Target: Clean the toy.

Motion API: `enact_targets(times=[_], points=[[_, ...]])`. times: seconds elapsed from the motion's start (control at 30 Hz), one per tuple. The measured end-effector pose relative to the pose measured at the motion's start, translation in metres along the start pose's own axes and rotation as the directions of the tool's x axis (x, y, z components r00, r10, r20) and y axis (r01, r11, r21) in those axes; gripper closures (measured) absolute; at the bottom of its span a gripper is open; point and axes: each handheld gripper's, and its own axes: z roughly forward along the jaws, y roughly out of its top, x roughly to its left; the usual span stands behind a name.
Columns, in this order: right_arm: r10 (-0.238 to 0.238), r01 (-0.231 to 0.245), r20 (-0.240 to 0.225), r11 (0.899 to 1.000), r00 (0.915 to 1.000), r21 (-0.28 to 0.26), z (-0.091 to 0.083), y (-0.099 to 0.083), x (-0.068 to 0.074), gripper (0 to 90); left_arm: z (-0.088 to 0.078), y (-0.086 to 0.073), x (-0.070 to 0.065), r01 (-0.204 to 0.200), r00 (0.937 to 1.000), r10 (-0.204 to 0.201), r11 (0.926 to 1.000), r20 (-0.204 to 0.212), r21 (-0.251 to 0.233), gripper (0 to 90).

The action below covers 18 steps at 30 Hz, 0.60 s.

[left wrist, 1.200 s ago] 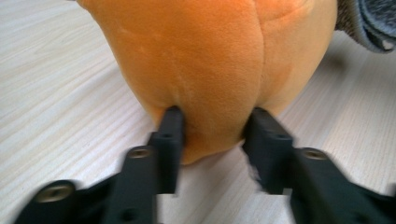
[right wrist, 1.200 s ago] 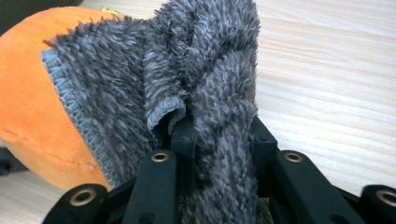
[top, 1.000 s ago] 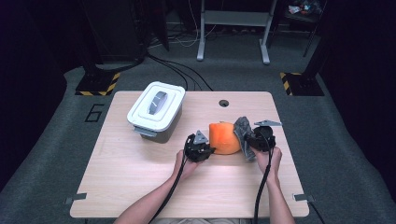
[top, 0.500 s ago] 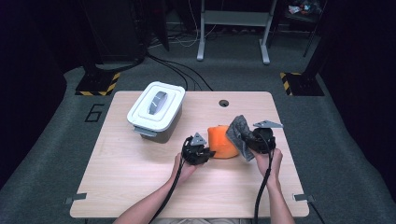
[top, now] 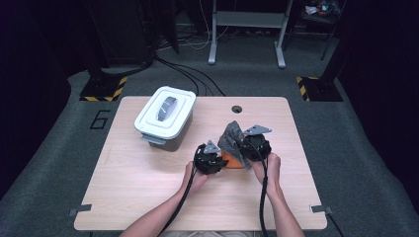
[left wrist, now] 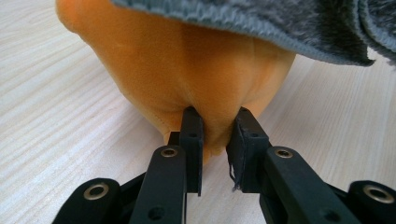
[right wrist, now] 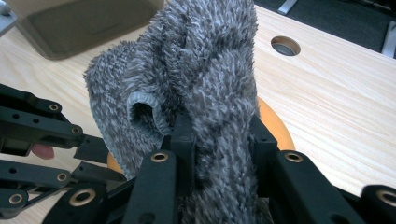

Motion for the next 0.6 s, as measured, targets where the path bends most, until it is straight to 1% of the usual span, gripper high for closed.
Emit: enact_targets(times=[0.03, 0.07, 0.1, 0.17, 0.23, 0.27, 0.3, 0.33, 0.4, 0.5, 0.6], points=[[0.017, -0.017, 0.006, 1.0, 0.9998, 0.003, 0.0, 0.0, 0.0, 69.9, 0.0, 0.0, 0.0, 0.007, 1.0, -0.007, 1.0, 0.001, -0.004, 76.4], [0.002, -0.002, 0.001, 1.0, 1.0, 0.001, -0.001, -0.001, -0.003, 70.0, 0.001, 0.0, 0.0, 0.006, 1.0, -0.006, 1.0, 0.002, -0.003, 76.3], [0.011, -0.011, 0.003, 1.0, 0.9999, 0.003, -0.001, -0.002, -0.005, 69.9, 0.001, 0.0, 0.0, 0.01, 0.9999, -0.01, 1.0, 0.007, -0.001, 76.4], [0.025, -0.025, 0.012, 1.0, 0.9996, 0.01, -0.002, -0.005, -0.009, 69.9, 0.001, -0.001, 0.0, 0.007, 1.0, -0.007, 1.0, 0.003, -0.005, 76.3], [0.034, -0.034, 0.018, 0.999, 0.9993, 0.007, -0.002, -0.008, -0.016, 69.9, 0.001, -0.001, 0.001, 0.009, 0.9999, -0.009, 1.0, 0.008, -0.003, 76.3], [0.049, -0.049, 0.027, 0.999, 0.9984, 0.007, -0.002, -0.01, -0.019, 69.8, 0.001, -0.001, 0.001, 0.007, 0.9999, -0.007, 1.0, 0.008, -0.003, 76.4], [0.05, -0.05, 0.024, 0.999, 0.9985, 0.011, -0.003, -0.012, -0.024, 69.9, 0.001, -0.001, 0.001, 0.007, 0.9999, -0.007, 1.0, 0.008, -0.006, 76.3], [0.061, -0.061, 0.027, 0.998, 0.9978, 0.011, -0.002, -0.014, -0.027, 69.8, 0.001, -0.001, 0.001, 0.005, 1.0, -0.005, 1.0, 0.008, -0.006, 76.3], [0.086, -0.086, 0.04, 0.996, 0.9955, 0.016, -0.002, -0.018, -0.035, 69.8, 0.001, -0.001, 0.001, 0.006, 0.9999, -0.006, 1.0, 0.008, -0.008, 76.3], [0.122, -0.123, 0.04, 0.992, 0.9918, 0.027, 0.001, -0.025, -0.046, 69.8, 0.001, -0.001, 0.001, 0.005, 0.9999, -0.005, 0.9999, 0.01, -0.013, 76.2], [0.153, -0.155, 0.051, 0.987, 0.9869, 0.039, 0.004, -0.032, -0.056, 69.8, 0.001, -0.001, 0.001, 0.0, 1.0, 0.0, 0.9999, 0.007, -0.012, 76.2]])
